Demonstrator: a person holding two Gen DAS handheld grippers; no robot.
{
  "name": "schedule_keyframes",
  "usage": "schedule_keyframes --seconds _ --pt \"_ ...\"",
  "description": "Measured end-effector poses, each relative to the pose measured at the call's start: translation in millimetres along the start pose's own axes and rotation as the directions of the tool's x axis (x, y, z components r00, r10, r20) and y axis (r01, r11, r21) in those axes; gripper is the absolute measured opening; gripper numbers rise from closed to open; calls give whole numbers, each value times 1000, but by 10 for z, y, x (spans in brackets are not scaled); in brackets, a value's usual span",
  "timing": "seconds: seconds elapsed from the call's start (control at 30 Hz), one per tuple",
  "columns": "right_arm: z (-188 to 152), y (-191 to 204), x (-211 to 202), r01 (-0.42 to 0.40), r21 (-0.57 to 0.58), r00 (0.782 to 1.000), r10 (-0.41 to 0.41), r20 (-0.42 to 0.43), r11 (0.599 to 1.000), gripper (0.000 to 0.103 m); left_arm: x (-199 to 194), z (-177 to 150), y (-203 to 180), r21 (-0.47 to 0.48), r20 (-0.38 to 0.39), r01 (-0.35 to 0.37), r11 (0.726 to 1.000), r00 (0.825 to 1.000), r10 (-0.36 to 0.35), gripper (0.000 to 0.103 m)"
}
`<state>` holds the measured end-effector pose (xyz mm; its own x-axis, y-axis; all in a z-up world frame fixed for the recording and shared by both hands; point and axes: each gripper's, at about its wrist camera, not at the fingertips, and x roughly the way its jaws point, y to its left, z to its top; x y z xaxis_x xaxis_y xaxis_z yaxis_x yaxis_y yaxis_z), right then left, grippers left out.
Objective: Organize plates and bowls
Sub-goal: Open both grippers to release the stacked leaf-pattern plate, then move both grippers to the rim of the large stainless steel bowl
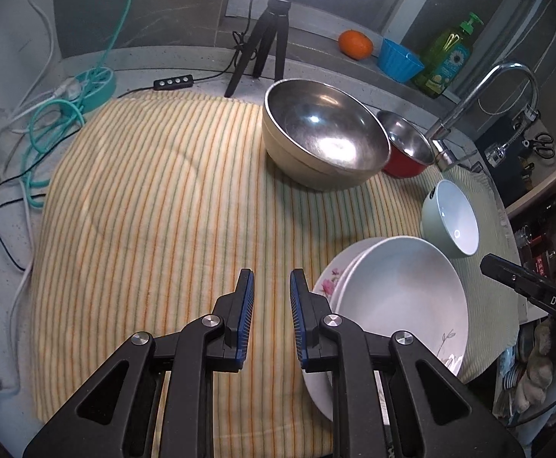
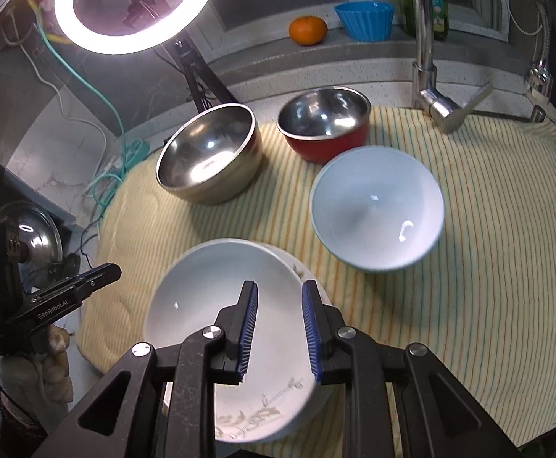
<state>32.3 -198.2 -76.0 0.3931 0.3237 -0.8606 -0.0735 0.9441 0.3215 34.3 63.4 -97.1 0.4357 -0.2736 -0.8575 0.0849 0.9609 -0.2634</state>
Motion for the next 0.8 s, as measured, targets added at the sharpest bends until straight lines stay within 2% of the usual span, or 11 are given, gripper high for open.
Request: schedule_keyframes --seconds 0.17,0.23,0.27,0.5,0.6,0.8 --pt "213 150 60 -36 7 999 36 16 999 24 -49 236 134 10 26 11 1000 1000 -11 16" --pt "305 211 95 -49 6 999 49 21 999 35 -44 333 172 13 28 22 1000 999 -22 16" --pt "348 236 113 -60 10 998 60 22 998 35 -32 380 188 14 27 27 1000 999 -27 17" --pt "642 319 331 -85 65 996 83 24 994 35 102 672 287 19 13 60 998 998 -61 19" --pt "736 312 440 -92 93 996 91 17 991 35 194 781 306 16 -3 78 997 997 -78 28" --pt "924 307 686 -57 119 998 56 7 991 35 391 982 312 12 -30 106 994 994 -105 28"
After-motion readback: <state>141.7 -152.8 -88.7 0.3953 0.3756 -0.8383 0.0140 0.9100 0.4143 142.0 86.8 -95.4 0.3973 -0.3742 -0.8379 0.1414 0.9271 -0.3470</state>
